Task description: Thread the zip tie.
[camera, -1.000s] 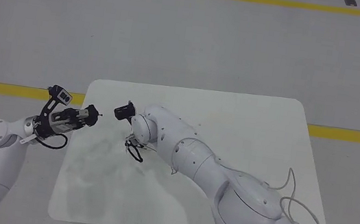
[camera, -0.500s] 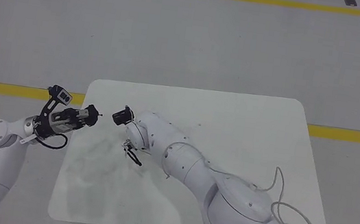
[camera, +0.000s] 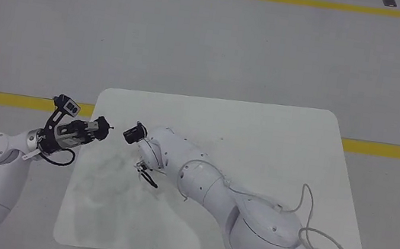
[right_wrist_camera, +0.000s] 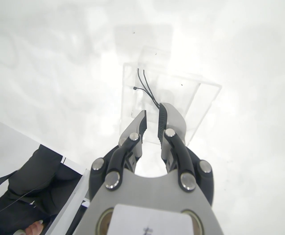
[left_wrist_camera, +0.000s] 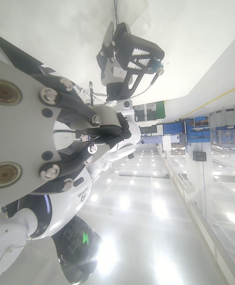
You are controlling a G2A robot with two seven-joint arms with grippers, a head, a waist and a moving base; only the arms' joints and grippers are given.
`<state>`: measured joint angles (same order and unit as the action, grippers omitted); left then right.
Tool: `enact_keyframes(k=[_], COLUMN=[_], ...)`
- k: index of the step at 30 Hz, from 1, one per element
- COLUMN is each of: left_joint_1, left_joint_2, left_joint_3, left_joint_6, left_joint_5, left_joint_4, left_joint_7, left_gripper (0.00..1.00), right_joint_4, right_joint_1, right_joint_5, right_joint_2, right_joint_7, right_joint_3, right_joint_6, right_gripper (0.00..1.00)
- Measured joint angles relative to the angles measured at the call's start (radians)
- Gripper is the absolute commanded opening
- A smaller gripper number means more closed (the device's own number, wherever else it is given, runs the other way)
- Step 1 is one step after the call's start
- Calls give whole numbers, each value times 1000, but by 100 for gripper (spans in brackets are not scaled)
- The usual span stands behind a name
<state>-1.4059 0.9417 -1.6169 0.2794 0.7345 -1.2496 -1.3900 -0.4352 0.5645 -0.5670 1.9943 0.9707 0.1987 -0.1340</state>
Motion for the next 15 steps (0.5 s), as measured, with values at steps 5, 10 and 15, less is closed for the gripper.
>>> enact_keyframes(k=[5,10,15], left_joint_1=[0,0,0], left_joint_2=[0,0,0], left_joint_3=[0,0,0], left_joint_6=[0,0,0], left_joint_5=[0,0,0], left_joint_4=[0,0,0], left_joint_7=[0,0,0], left_gripper=[0,0,0], right_joint_4=[4,19,28], right_joint_1=[-3,-6,-6], right_joint_5=[45,85,97], right_joint_2=[1,0,-1], right_joint_7=[20,21,35], right_joint_3=[-14,-27,-29], right_joint_6=[5,-20,-27], right_gripper=[20,22,22])
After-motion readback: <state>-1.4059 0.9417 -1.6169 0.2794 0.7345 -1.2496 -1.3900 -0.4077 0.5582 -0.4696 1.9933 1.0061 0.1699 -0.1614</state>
